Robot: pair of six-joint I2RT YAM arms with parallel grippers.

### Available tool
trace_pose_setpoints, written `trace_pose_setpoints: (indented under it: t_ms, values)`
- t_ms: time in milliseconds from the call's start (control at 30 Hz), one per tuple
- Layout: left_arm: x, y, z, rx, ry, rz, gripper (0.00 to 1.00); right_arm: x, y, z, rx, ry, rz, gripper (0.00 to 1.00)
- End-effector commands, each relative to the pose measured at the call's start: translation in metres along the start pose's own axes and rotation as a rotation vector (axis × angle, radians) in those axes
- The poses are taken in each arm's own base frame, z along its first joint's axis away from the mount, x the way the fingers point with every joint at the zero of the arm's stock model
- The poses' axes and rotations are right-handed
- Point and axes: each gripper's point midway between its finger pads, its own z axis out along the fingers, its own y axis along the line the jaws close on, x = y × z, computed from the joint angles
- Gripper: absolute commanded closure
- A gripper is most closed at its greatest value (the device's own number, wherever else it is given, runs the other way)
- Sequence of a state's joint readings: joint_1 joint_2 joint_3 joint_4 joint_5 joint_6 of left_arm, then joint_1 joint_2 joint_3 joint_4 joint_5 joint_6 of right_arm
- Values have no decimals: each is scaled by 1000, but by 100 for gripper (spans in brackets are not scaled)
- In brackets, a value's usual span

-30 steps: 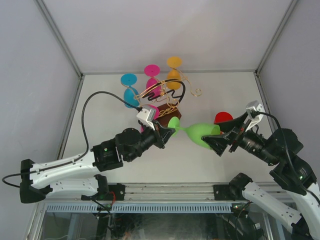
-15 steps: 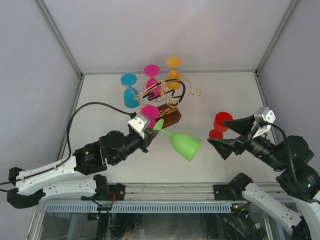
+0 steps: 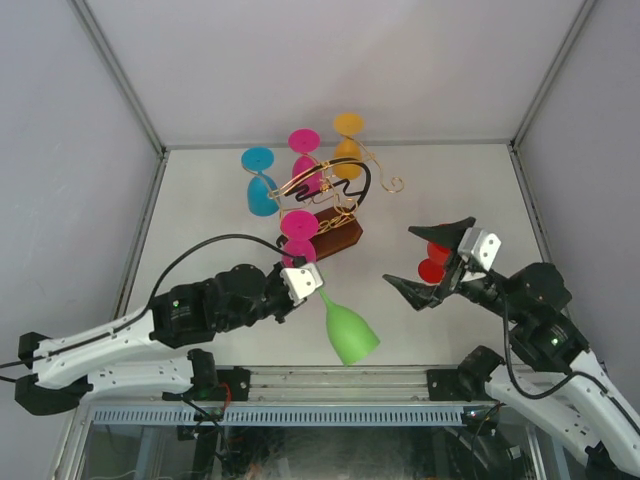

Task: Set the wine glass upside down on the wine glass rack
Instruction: Turn the wine glass upside down at the wine rack.

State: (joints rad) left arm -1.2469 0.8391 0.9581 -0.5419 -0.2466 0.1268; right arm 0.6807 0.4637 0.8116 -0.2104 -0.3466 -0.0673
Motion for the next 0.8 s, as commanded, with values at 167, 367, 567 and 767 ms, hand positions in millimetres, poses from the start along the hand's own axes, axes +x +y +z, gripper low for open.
trace_pose_setpoints:
  t_ms: [167, 367, 567, 767]
  values:
    - [-38, -2, -13, 64, -62, 141, 100, 3, 52, 35, -380, -39, -275, 8]
    - [-50, -8, -15, 96, -79, 189, 100, 33, 61, 54, -430, 44, -281, 18]
    - [-53, 15, -17, -66, -31, 281, 100, 33, 60, 62, -365, 80, -129, 29]
    - [-63, 37, -23, -200, -23, 340, 100, 34, 56, 59, -226, 179, 156, 41]
